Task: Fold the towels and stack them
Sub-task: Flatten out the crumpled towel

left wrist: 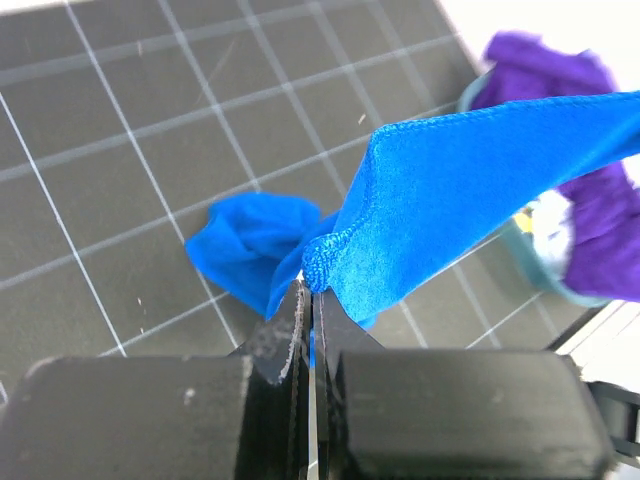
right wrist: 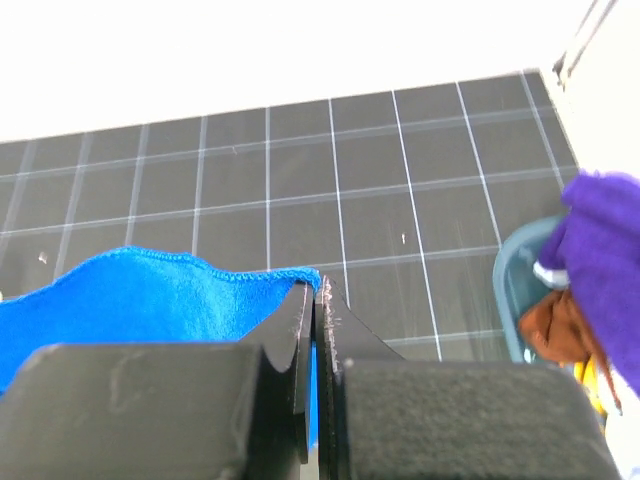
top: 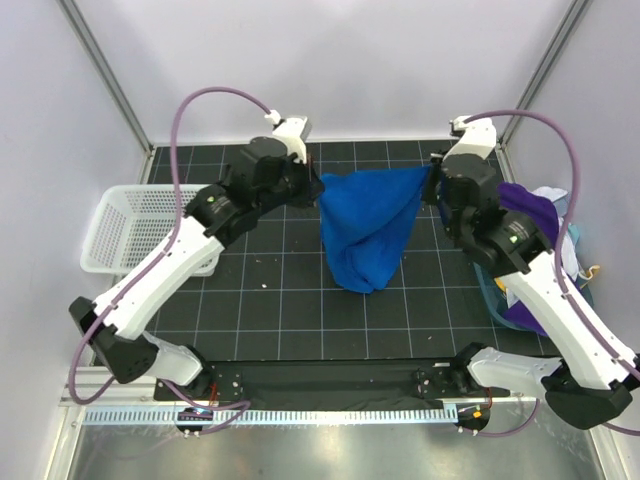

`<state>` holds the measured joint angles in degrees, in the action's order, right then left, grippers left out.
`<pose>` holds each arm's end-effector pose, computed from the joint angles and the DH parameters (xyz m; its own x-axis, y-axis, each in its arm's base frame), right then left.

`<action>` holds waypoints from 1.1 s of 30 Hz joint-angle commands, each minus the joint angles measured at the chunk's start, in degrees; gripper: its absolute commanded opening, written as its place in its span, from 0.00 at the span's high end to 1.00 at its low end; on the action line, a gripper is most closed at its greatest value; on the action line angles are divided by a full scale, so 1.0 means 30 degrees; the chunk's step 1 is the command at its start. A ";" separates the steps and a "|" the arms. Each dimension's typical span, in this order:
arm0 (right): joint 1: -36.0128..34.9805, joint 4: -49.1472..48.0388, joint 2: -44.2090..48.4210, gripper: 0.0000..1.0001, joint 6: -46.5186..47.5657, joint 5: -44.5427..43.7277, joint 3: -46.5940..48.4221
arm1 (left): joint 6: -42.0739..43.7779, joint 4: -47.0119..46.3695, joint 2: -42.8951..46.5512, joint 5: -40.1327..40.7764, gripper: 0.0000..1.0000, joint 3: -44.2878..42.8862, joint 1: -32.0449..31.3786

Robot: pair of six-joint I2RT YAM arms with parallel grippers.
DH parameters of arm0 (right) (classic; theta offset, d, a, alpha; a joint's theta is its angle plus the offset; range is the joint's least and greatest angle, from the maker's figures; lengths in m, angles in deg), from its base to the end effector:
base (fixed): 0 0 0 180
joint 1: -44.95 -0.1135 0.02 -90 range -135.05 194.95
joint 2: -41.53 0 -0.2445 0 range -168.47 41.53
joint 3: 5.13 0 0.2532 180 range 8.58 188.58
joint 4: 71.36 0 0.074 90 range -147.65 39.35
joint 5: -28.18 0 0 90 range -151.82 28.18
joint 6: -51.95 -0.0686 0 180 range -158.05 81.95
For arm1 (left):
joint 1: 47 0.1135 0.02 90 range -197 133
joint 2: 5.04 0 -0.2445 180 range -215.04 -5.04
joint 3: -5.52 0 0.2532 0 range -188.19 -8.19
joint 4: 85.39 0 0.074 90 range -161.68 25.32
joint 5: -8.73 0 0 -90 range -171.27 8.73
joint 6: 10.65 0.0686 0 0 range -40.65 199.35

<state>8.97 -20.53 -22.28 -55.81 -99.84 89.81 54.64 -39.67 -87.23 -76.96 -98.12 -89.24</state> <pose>0.2266 0.1123 0.4206 -0.2578 0.1098 -0.9599 0.0893 0.9920 0.0894 0.2643 -0.2330 0.3898 -0.5355 -0.0768 -0.8411 0.4357 0.8280 -0.3530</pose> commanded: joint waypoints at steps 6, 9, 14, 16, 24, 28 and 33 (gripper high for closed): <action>0.0101 0.0017 0.0616 0.99 0.2521 0.0955 0.4441 | 0.1234 0.1430 0.2610 -0.1232 1.00 -0.3771 -0.0305; 0.0072 0.0077 0.0820 0.99 0.2726 0.1335 0.5263 | 0.1440 0.1430 0.2817 -0.2053 1.00 -0.4708 -0.0510; 0.0072 0.0486 0.0763 0.99 0.3136 0.2037 0.6992 | 0.1762 0.1810 0.2584 -0.3018 1.00 -0.7080 -0.0540; 0.0072 0.0516 0.0762 0.99 0.3311 0.2564 0.7783 | 0.1791 0.1897 0.2349 -0.3603 1.00 -0.7986 -0.0539; 0.0072 0.0517 0.0411 0.99 0.3956 0.4468 1.0656 | 0.2143 0.2279 0.1968 -0.4631 1.00 -1.0392 -0.0511; 0.0072 0.0282 0.0441 0.99 0.4337 0.5026 1.1417 | 0.1967 0.2864 0.1676 -0.5157 1.00 -1.1885 -0.0511; 0.0072 0.0253 0.0674 0.99 0.4660 0.5934 1.2530 | 0.1820 0.2867 0.1674 -0.6066 1.00 -1.3059 -0.0510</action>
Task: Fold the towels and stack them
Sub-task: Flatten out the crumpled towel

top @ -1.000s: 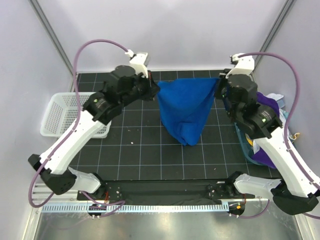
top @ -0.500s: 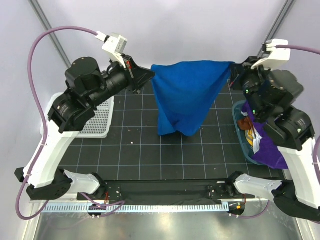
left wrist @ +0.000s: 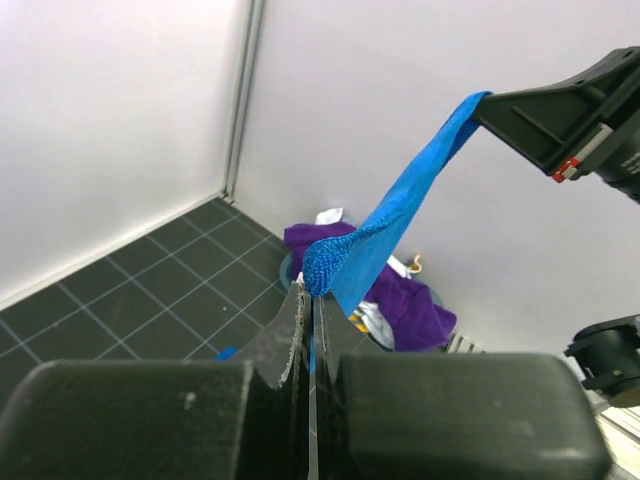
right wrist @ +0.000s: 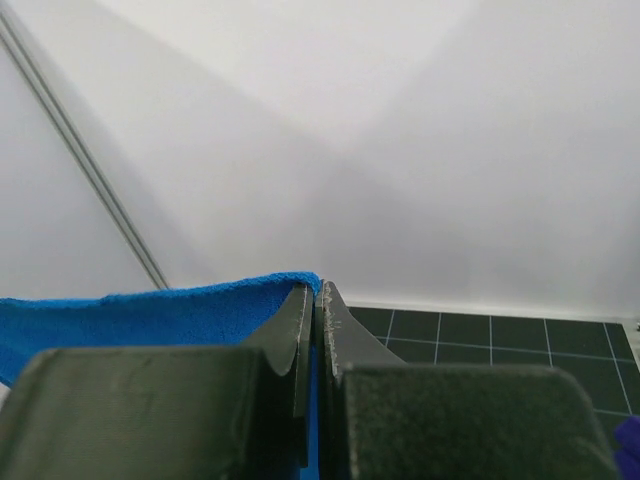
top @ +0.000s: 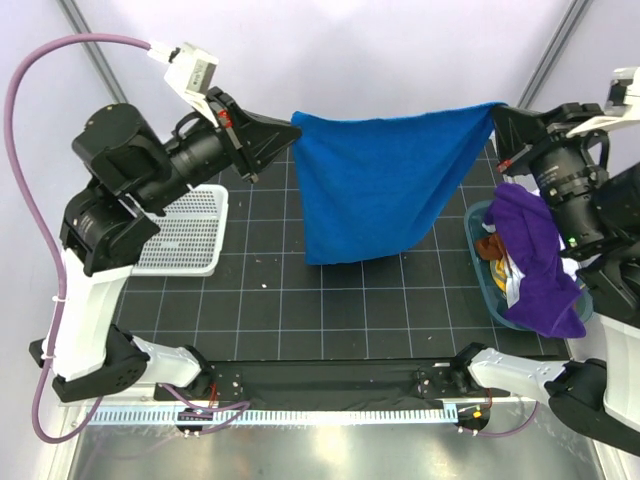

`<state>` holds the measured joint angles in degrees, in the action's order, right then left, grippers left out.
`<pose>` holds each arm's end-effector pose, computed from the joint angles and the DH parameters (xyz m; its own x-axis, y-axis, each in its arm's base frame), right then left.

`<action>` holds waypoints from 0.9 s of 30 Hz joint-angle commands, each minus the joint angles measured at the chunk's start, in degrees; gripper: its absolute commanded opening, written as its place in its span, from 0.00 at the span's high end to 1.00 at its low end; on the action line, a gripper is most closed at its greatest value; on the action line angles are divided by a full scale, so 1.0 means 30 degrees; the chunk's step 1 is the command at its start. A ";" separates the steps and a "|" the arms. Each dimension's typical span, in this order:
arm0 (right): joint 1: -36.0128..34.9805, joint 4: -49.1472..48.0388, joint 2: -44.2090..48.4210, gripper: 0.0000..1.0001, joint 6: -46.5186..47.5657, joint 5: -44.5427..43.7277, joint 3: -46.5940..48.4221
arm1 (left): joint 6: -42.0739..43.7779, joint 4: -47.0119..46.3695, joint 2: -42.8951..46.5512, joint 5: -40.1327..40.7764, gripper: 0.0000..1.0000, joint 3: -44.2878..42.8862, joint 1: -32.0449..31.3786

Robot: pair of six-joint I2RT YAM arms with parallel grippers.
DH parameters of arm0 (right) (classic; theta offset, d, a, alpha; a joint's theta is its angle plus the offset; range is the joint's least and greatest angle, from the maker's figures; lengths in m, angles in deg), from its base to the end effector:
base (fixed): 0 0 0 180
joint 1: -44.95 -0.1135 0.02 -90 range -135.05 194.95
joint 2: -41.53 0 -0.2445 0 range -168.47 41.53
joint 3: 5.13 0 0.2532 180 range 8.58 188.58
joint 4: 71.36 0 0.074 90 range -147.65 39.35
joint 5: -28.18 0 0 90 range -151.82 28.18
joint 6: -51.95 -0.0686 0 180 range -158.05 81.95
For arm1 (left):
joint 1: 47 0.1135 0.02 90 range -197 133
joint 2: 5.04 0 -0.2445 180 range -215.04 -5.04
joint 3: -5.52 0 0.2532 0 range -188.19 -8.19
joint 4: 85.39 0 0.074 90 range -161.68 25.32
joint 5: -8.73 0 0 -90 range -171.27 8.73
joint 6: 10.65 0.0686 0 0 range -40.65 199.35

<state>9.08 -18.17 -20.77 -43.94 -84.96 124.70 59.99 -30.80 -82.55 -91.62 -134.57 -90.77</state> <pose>0.1259 0.0578 0.5979 0.1760 0.2437 -0.9537 -0.2497 0.9482 0.1962 0.1531 -0.1637 0.5966 -0.1735 -0.2854 -0.9426 0.7965 0.5222 -0.3047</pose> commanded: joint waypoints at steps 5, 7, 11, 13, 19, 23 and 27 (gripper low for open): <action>0.0036 -0.0681 0.0406 0.99 0.0733 0.2113 0.1634 | -0.0052 -0.1117 0.0409 -0.2087 1.00 -0.1142 -0.0001; 0.0036 -0.0652 0.0348 0.99 0.0704 0.2437 0.1958 | -0.0052 -0.1729 0.0583 -0.2262 1.00 -0.1201 -0.0030; 0.0036 -0.0681 0.0085 0.99 0.0383 0.3257 0.3243 | -0.0373 -0.2845 0.0936 -0.2556 1.00 -0.1259 -0.0030; 0.0036 -0.0652 -0.0120 0.99 0.0178 0.3959 0.3773 | -0.0404 -0.3372 0.1024 -0.2585 1.00 -0.1347 -0.0001; 0.0036 -0.1354 -0.0297 0.99 -0.0321 0.5367 0.4508 | -0.0609 -0.4808 0.1112 -0.2789 1.00 -0.1611 -0.0030; 0.0036 -0.1764 -0.0238 0.99 -0.0613 0.5748 0.4537 | -0.0814 -0.5307 0.1112 -0.2820 1.00 -0.1932 -0.0030; 0.0036 -0.2058 -0.0267 0.99 -0.0878 0.5750 0.4479 | -0.0815 -0.5366 0.1024 -0.1887 1.00 -0.2051 -0.0001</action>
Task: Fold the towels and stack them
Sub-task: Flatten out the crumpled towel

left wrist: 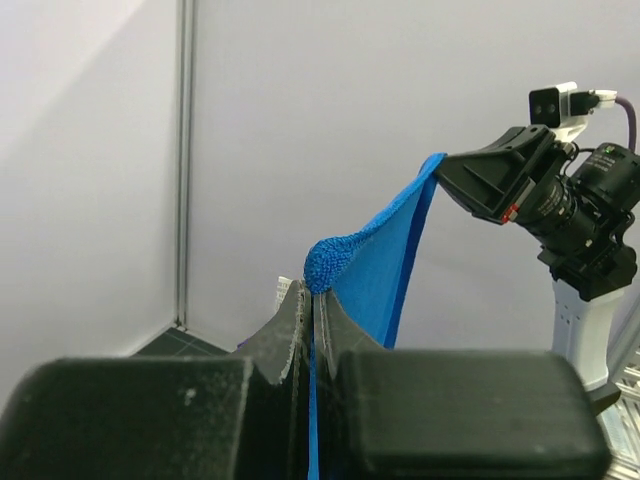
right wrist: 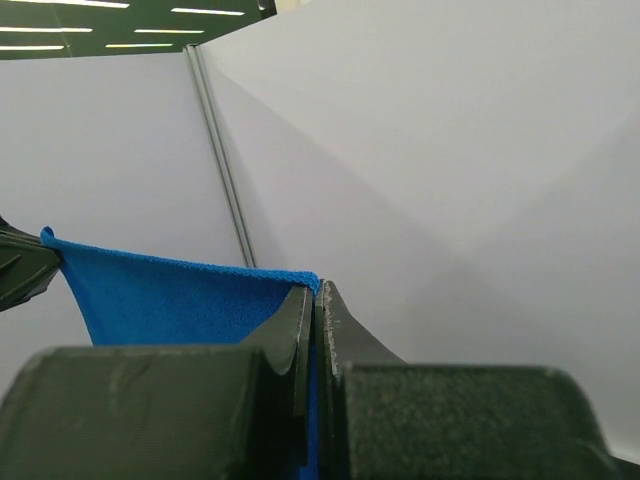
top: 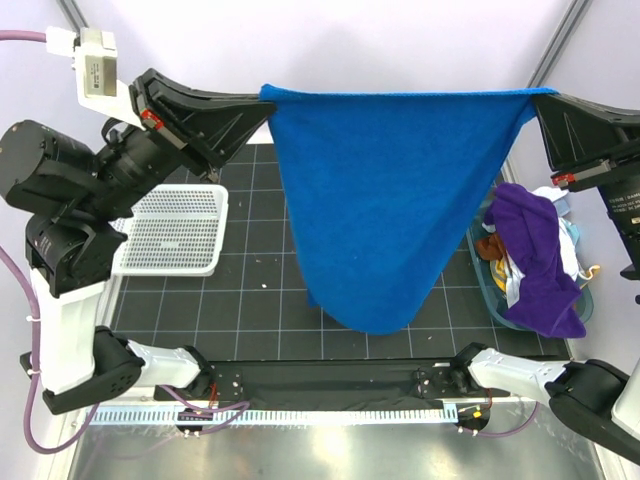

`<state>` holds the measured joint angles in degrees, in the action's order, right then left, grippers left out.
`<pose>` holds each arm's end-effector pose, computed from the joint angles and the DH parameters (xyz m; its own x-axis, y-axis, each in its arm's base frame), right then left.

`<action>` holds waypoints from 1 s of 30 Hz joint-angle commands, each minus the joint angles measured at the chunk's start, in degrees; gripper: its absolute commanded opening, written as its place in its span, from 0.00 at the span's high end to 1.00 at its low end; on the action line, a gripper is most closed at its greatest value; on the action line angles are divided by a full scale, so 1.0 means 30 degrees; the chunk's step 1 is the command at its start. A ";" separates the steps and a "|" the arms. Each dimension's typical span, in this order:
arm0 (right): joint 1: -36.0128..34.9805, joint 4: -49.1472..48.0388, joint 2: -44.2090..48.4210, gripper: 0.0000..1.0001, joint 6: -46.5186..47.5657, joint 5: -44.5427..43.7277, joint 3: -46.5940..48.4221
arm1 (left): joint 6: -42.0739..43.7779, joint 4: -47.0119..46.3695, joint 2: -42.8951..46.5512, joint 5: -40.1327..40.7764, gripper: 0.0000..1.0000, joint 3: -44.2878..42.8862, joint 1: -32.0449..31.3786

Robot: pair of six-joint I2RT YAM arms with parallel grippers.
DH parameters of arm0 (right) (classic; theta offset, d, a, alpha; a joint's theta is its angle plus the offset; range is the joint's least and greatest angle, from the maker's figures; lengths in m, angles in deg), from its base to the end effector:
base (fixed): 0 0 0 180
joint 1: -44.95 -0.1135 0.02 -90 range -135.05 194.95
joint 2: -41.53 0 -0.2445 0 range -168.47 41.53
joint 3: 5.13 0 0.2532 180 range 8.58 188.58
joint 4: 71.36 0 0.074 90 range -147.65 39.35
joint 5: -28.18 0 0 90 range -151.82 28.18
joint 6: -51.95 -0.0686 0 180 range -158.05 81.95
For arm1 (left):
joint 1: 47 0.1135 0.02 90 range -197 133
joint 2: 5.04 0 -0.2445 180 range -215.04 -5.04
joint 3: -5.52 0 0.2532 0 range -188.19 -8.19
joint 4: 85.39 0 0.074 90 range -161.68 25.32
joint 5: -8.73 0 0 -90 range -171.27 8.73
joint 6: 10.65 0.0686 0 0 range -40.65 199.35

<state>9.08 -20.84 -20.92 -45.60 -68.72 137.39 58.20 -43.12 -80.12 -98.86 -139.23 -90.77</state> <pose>0.0650 0.0368 0.6498 0.3309 0.4002 -0.8546 -0.5452 0.8202 0.1730 0.1075 -0.1317 0.6513 0.0021 -0.4783 -0.8782 0.9156 0.3540 -0.1906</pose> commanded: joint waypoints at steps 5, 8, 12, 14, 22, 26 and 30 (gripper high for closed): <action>0.0036 -0.1520 -0.0538 0.99 0.0200 -0.1475 -0.1708 | 0.1069 -0.0408 -0.0516 0.2811 1.00 0.0055 0.0087; 0.0036 -0.1958 -0.1152 0.99 0.0611 -0.3088 -0.3408 | 0.0609 -0.0960 -0.1306 0.3254 1.00 0.1281 0.1717; 0.0123 -0.3509 -0.2644 0.99 0.1780 -0.5137 -0.5552 | -0.1500 -0.3156 -0.2770 0.0944 1.00 0.3592 0.5028; 0.0676 -0.4360 -0.4219 0.99 0.1989 -0.5115 -0.6109 | -0.1855 -0.4240 -0.3791 0.0533 1.00 0.4448 0.5767; 0.6093 -0.5825 -1.1547 0.99 -0.1345 -0.0254 -0.3889 | -0.4285 -0.8753 -0.9067 -0.1402 1.00 0.4893 0.8930; 0.7562 -0.6470 -1.4712 0.99 -0.2578 0.1590 -0.2333 | -0.4290 -1.0278 -1.1294 -0.1959 1.00 0.4863 0.9930; 0.8647 -0.7788 -1.6853 0.99 -0.3809 0.2760 -0.2158 | -0.4493 -1.1976 -1.3286 -0.2457 1.00 0.5009 1.0692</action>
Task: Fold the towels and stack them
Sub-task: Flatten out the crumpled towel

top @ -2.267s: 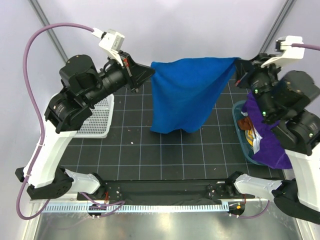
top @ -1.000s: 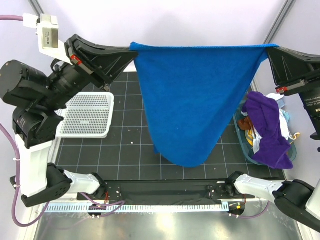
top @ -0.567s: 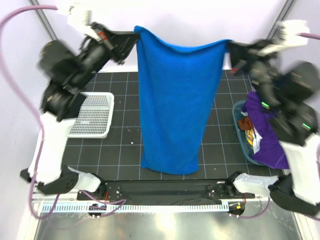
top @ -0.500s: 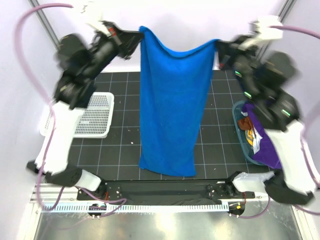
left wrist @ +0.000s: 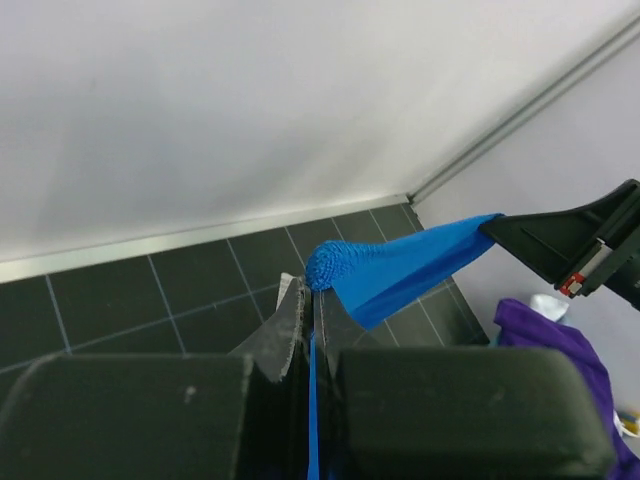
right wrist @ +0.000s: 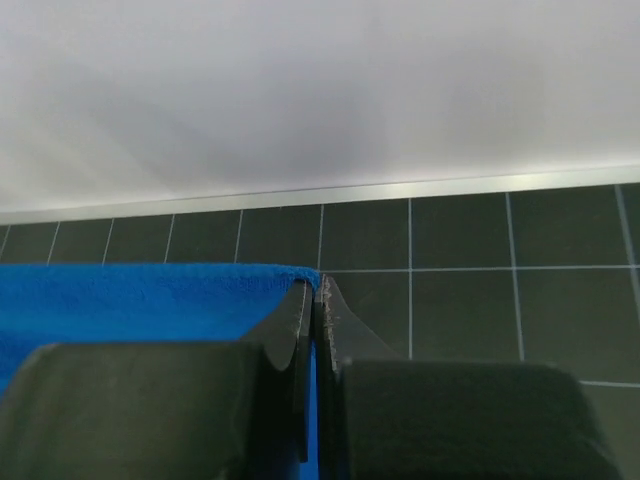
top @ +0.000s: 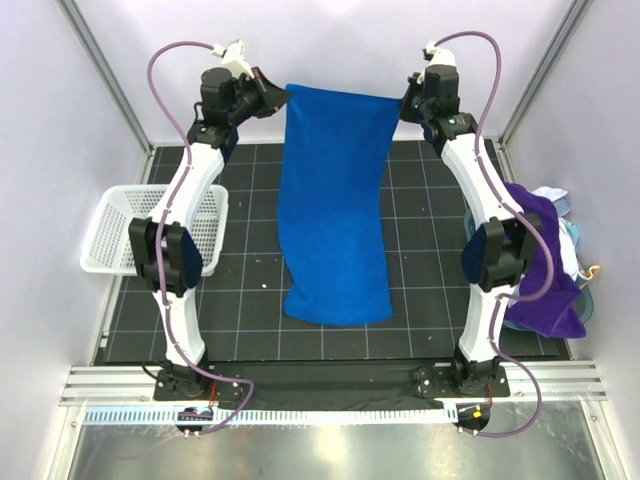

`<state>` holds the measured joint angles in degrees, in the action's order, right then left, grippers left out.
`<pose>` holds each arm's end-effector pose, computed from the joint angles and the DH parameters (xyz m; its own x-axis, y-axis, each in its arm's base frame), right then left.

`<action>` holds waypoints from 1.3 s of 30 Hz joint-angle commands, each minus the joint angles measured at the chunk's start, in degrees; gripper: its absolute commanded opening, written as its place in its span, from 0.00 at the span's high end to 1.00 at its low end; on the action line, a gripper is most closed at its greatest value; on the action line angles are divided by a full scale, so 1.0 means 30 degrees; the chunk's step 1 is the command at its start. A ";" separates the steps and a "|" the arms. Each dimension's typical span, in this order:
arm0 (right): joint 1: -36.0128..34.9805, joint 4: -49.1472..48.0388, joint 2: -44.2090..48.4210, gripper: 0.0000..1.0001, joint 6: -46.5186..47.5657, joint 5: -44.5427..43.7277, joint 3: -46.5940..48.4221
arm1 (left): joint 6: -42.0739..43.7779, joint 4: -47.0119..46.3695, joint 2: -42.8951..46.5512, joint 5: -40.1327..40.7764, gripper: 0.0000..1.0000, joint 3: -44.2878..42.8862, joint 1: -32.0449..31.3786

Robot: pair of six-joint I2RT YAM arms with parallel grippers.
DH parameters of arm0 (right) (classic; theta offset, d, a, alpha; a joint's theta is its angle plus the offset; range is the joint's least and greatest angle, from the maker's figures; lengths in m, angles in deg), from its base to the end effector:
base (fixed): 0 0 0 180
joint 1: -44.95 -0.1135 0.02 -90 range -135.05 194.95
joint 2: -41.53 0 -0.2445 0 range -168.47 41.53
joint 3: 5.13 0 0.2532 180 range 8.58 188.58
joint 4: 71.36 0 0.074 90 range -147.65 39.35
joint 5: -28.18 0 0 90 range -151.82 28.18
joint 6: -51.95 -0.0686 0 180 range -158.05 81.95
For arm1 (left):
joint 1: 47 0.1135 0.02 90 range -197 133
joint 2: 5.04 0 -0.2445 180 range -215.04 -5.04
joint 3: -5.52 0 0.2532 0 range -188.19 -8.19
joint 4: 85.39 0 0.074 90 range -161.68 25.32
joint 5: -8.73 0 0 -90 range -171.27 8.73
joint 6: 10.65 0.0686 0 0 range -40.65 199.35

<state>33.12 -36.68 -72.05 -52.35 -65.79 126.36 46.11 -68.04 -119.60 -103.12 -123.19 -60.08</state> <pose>0.4856 0.0969 0.3744 -0.3081 0.1872 -0.9327 -0.0656 0.9739 0.2171 0.4857 -0.1391 0.3901 -0.3590 -0.4389 -0.8237 0.4486 0.6927 -0.5647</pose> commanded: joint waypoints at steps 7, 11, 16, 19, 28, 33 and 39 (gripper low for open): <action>0.0927 -0.2743 -0.3622 0.99 -0.2116 0.2143 0.3833 | -0.0289 -0.4290 -0.3088 -0.1097 1.00 -0.1333 0.1137; 0.0928 -0.3034 -0.4474 0.99 -0.2292 0.1792 0.3896 | -0.0553 -0.4174 -0.4815 -0.1272 1.00 -0.2239 0.1284; 0.1423 -0.2947 -0.4066 0.99 -0.2671 0.0647 0.3429 | -0.0611 -0.3117 -0.6050 -0.1973 1.00 -0.3910 0.1284; 0.1455 -0.2568 -0.3393 0.99 -0.2499 0.0883 0.3427 | -0.1136 -0.4253 -0.5029 -0.2034 1.00 -0.3037 0.1284; 0.0987 -0.3065 0.3450 0.99 -0.2966 0.2494 -0.2624 | -0.1607 -0.5519 0.2546 -0.1684 1.00 0.3755 0.0758; 0.0198 -0.2744 0.8377 0.99 -0.3171 0.2903 -0.6440 | -0.1375 -0.5521 0.7681 -0.0574 1.00 0.9052 -0.0615; -0.0331 -0.1484 1.5872 0.99 -0.3493 0.4834 -0.9696 | 0.0353 -0.2858 1.5174 0.1041 1.00 1.2052 -0.3837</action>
<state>32.59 -42.13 -32.90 -61.79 -55.38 99.84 43.77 -79.45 -82.59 -103.05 -89.31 -67.95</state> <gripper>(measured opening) 0.049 0.017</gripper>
